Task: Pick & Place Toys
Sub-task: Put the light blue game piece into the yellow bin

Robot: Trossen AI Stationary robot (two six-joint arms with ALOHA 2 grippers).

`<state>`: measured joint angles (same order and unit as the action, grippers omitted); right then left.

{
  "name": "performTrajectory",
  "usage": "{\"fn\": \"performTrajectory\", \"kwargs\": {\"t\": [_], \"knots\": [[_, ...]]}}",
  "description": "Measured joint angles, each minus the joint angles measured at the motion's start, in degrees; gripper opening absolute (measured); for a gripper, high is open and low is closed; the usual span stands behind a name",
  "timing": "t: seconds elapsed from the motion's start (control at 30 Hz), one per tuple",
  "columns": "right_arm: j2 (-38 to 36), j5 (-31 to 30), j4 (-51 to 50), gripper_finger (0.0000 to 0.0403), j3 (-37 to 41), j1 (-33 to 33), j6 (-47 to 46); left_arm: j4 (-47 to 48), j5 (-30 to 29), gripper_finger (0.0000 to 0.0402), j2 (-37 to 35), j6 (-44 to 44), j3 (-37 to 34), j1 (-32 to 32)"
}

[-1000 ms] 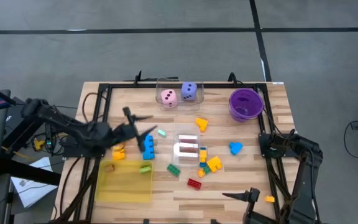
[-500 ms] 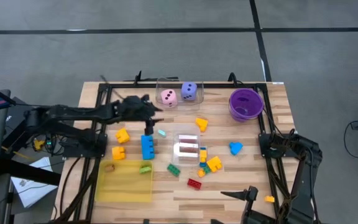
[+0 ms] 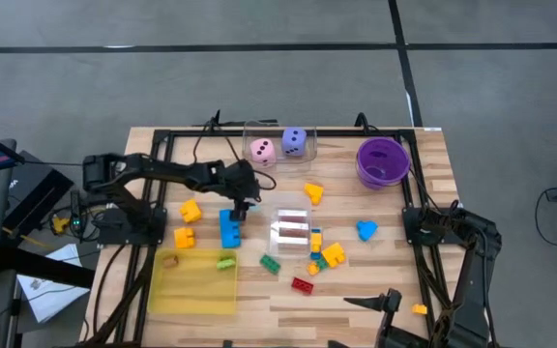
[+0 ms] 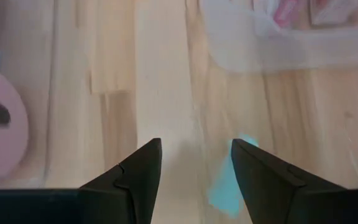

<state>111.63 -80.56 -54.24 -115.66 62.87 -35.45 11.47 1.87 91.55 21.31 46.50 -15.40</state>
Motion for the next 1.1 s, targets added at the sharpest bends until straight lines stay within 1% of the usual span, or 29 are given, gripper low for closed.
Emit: {"fn": "performTrajectory", "kwargs": {"t": [0.17,0.37,0.47,0.8,1.1], "knots": [[0.0,1.0,0.0,0.0400,0.0,0.1,-0.1,1.4,2.4,0.0190,-0.2,0.5,0.0,0.1],[0.0,1.3,0.2,0.0400,0.0,0.1,-0.1,2.6,2.9,0.0190,-0.2,0.4,0.0,0.6],[0.0,1.3,0.2,0.0400,0.0,0.1,-0.1,2.7,4.1,0.0190,-0.2,0.5,0.0,0.9],[0.0,1.3,0.2,0.0400,0.0,0.1,-0.1,4.2,4.2,0.0190,-0.2,0.9,-0.2,0.9],[0.0,1.3,0.2,0.0400,0.0,0.1,-0.1,3.5,4.2,0.0190,0.0,0.9,-2.2,0.9]]}}
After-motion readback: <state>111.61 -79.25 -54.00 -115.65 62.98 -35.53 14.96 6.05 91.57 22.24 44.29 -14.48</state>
